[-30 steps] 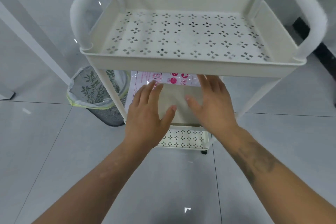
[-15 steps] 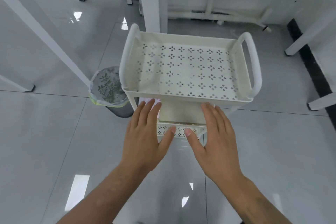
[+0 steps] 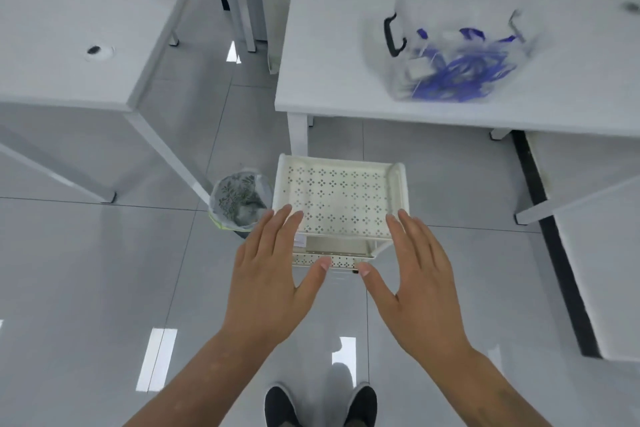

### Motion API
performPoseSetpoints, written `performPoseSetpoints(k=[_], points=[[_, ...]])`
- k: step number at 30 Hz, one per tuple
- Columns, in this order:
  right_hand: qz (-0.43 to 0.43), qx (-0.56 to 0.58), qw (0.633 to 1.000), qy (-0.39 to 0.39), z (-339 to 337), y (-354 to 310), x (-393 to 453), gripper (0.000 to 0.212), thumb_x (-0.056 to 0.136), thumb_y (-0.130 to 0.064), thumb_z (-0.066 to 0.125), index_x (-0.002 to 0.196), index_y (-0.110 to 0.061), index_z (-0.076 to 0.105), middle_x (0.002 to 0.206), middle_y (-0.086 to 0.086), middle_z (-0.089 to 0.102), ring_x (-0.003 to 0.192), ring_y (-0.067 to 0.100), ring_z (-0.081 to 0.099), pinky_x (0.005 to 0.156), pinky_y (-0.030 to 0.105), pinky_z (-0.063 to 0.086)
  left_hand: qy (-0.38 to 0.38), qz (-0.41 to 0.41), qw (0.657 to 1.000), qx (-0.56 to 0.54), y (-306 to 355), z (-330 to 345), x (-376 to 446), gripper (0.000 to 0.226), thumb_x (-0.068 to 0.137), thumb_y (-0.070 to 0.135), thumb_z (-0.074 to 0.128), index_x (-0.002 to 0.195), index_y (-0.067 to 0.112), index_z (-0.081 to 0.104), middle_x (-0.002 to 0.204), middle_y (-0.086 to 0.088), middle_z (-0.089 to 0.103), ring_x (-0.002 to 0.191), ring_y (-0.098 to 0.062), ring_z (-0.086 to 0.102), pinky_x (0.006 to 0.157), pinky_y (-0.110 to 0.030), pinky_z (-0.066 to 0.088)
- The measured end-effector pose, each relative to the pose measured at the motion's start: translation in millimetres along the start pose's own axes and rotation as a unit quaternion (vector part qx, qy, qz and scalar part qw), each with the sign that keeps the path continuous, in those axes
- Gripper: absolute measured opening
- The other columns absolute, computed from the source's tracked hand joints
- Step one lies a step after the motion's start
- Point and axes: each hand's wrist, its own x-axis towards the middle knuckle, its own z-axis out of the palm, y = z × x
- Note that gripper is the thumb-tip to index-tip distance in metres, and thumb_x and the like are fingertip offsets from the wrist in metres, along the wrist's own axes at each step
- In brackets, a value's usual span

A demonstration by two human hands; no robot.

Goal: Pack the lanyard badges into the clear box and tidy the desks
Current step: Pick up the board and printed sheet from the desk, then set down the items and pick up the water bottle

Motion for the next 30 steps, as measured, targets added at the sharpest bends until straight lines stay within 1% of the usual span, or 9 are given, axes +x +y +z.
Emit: performPoseSetpoints(k=[4,6,8,11,14,18,22,25,30], points=[[-0.001,-0.01,1.0,0.015,-58,-29,0,0.073,0.092,-0.064,0.034,0.152,-0.022,0.024,0.159,0.001,0.027,0.147,0.021,0.021,0.118,0.043,0.026,0.004,0.013,1.0,-0.001,18,-65,3,0.073,0.089,0.065,0.038,0.151,0.027,0.026,0.16,0.008,0.024,0.15,-0.014,0.013,0.117,-0.032,0.012],[-0.001,-0.013,1.0,0.014,-74,-40,-3,0.074,0.092,-0.064,0.034,0.152,-0.023,0.023,0.159,0.0,0.026,0.147,0.021,0.02,0.118,0.044,0.026,0.004,0.024,1.0,-0.002,24,-87,2,0.073,0.089,0.064,0.038,0.15,0.026,0.026,0.16,0.007,0.024,0.15,-0.016,0.015,0.118,-0.035,0.015],[-0.002,-0.006,1.0,0.019,-89,-52,-3,0.074,0.092,-0.065,0.033,0.152,-0.024,0.022,0.16,-0.001,0.024,0.148,0.02,0.019,0.118,0.045,0.026,0.015,0.031,0.999,-0.015,30,-107,2,0.073,0.089,0.064,0.038,0.149,0.023,0.029,0.159,0.006,0.028,0.149,-0.017,0.018,0.119,-0.04,0.022],[-0.003,-0.004,1.0,0.027,-100,-59,3,0.073,0.092,-0.064,0.034,0.152,-0.024,0.024,0.159,0.0,0.026,0.147,0.021,0.02,0.118,0.045,0.026,0.023,0.026,0.999,-0.025,36,-122,6,0.071,0.089,0.062,0.038,0.148,0.023,0.032,0.157,0.007,0.031,0.148,-0.016,0.021,0.118,-0.043,0.026],[-0.006,0.016,0.999,0.036,-107,-62,10,0.07,0.092,-0.061,0.038,0.15,-0.025,0.025,0.158,0.0,0.028,0.146,0.021,0.022,0.118,0.042,0.025,0.029,0.029,0.999,-0.029,39,-131,12,0.071,0.088,0.062,0.038,0.148,0.025,0.032,0.156,0.008,0.031,0.148,-0.014,0.02,0.119,-0.04,0.024],[-0.012,0.025,0.999,0.024,-111,-64,27,0.068,0.092,-0.06,0.04,0.149,-0.026,0.027,0.158,-0.002,0.027,0.146,0.018,0.021,0.118,0.039,0.022,0.039,0.02,0.999,-0.011,36,-143,26,0.069,0.089,0.061,0.039,0.147,0.025,0.034,0.155,0.01,0.032,0.147,-0.013,0.022,0.117,-0.035,0.022],[-0.012,0.031,0.999,0.023,-112,-74,40,0.067,0.092,-0.06,0.039,0.148,-0.025,0.031,0.158,-0.004,0.027,0.146,0.016,0.022,0.117,0.042,0.026,0.044,0.009,0.999,-0.001,24,-156,39,0.068,0.089,0.062,0.037,0.146,0.024,0.035,0.155,0.008,0.033,0.146,-0.013,0.024,0.117,-0.038,0.025],[-0.009,0.036,0.999,0.019,-107,-90,53,0.067,0.092,-0.062,0.036,0.148,-0.027,0.03,0.158,-0.007,0.025,0.146,0.015,0.021,0.116,0.044,0.028,0.055,0.011,0.998,-0.014,6,-168,51,0.067,0.089,0.061,0.04,0.144,0.024,0.038,0.154,0.009,0.035,0.145,-0.013,0.027,0.115,-0.037,0.027],[-0.01,0.028,0.999,0.021,-81,-136,72,0.066,0.091,-0.062,0.037,0.147,-0.028,0.029,0.157,-0.006,0.026,0.146,0.016,0.021,0.117,0.044,0.027,0.06,0.015,0.998,-0.024,-46,-190,67,0.068,0.089,0.062,0.038,0.147,0.027,0.036,0.155,0.013,0.031,0.146,-0.008,0.022,0.116,-0.031,0.02]])
